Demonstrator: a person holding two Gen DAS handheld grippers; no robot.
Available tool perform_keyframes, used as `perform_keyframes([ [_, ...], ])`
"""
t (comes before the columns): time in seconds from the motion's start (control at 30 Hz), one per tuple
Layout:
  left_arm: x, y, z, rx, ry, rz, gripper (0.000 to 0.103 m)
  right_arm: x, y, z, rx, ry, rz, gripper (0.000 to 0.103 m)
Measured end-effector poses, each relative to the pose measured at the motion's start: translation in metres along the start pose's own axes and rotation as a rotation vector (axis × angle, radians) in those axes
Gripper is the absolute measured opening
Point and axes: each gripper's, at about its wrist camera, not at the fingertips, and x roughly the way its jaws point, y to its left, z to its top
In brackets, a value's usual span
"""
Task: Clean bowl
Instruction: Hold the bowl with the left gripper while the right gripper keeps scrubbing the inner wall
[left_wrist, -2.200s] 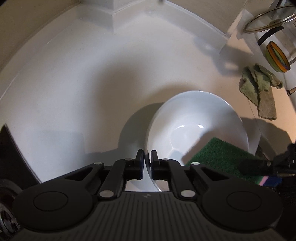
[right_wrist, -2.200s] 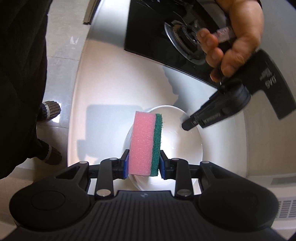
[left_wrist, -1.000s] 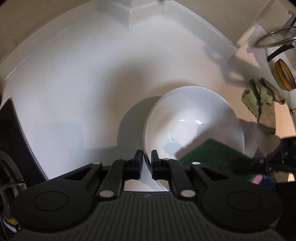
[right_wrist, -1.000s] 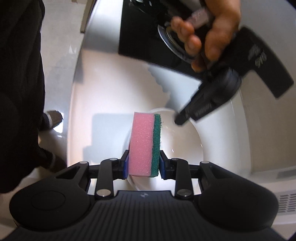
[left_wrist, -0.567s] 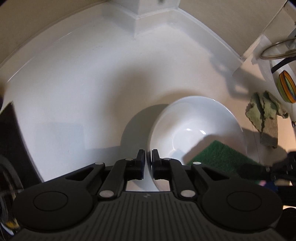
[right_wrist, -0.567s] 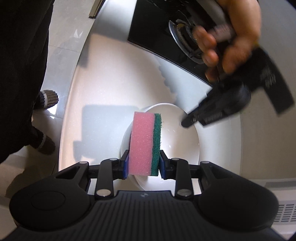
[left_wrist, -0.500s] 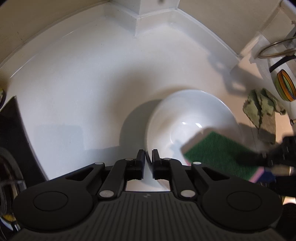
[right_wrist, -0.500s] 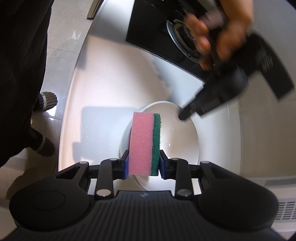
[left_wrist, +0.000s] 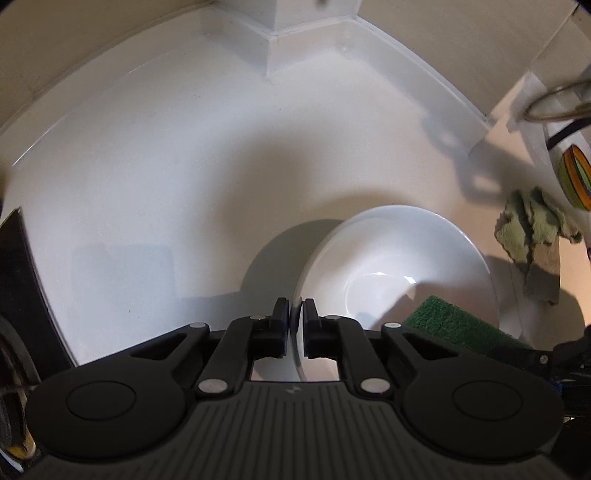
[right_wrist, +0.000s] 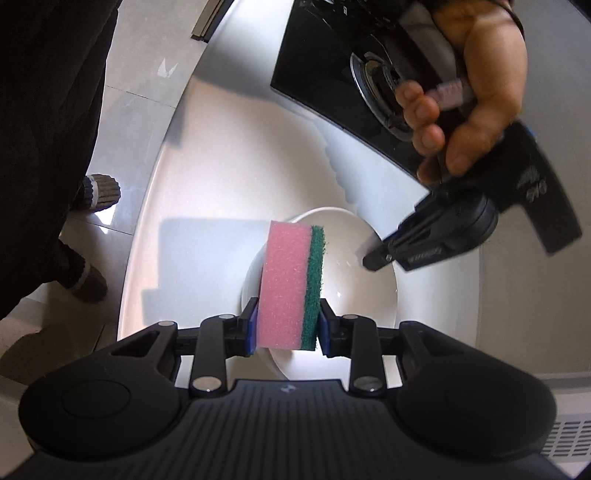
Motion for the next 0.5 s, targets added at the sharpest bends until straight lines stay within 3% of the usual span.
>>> perform_keyframes([
  [0.23,-0.019,0.006,-0.043,-0.096,-0.031,-0.019,0.011,-0.001,-0.002,0.005,0.015,-0.009,0.003,0.027],
  [0.5,-0.009,0.002,-0.016,0.023,-0.008,0.006,0.008,0.004,-0.003,0.016,-0.009,-0.016,0.0,0.027],
])
